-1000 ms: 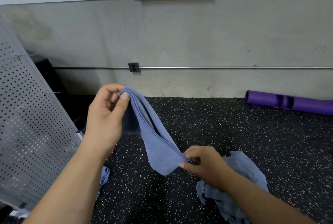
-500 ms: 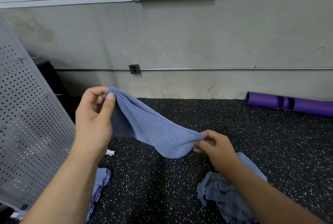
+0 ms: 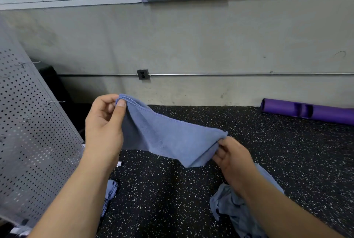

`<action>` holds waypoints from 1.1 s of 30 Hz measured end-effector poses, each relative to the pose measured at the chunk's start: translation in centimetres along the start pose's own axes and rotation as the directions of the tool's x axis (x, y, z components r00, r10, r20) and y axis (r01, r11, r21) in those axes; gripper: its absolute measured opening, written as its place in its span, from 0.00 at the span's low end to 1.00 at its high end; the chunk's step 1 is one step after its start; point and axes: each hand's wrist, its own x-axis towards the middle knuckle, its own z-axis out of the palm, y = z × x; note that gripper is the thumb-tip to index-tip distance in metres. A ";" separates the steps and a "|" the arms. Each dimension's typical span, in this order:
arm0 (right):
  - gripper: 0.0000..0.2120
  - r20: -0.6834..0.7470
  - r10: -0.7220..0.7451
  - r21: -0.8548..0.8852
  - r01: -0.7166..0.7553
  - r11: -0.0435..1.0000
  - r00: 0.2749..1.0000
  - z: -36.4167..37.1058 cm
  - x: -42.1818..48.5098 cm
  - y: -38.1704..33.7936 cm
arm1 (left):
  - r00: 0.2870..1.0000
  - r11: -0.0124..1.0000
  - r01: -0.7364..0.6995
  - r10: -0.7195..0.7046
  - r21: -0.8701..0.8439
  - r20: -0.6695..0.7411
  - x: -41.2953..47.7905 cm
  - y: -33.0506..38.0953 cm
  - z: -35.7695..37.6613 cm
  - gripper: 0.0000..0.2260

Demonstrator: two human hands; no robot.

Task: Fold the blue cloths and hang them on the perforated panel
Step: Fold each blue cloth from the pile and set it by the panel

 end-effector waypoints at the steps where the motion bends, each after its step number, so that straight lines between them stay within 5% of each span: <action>1: 0.09 -0.017 -0.021 0.019 0.021 1.000 1.000 -0.1 0.2 -0.5 | 1.000 1.000 0.014 -0.014 0.011 -0.008 0.0 -0.1 0.0 0.06; 8: 0.11 -0.083 -0.202 0.063 0.207 0.976 0.976 -0.7 0.5 -4.6 | 0.993 0.992 0.116 -0.115 0.043 -0.021 0.3 -1.2 -0.5 0.06; 18: 0.17 0.107 -0.244 -0.112 0.255 0.960 0.964 -1.4 -0.1 -7.5 | 0.962 0.962 0.272 -0.271 -0.029 0.035 0.1 -1.4 -0.2 0.08; 22: 0.12 0.150 -0.263 -0.150 0.285 0.947 0.953 -1.6 -0.3 -7.4 | 0.949 0.947 0.312 -0.307 -0.081 0.067 0.1 -1.2 -0.3 0.08; 28: 0.08 0.217 -0.264 -0.149 0.299 0.942 0.940 -2.3 -0.2 -8.1 | 0.956 0.951 0.291 -0.284 -0.107 0.076 0.2 -1.0 -0.3 0.05; 33: 0.15 0.219 -0.335 -0.232 0.382 0.894 0.916 -3.1 0.1 -8.5 | 0.968 0.962 0.248 -0.242 -0.115 0.065 0.3 -0.9 -0.2 0.04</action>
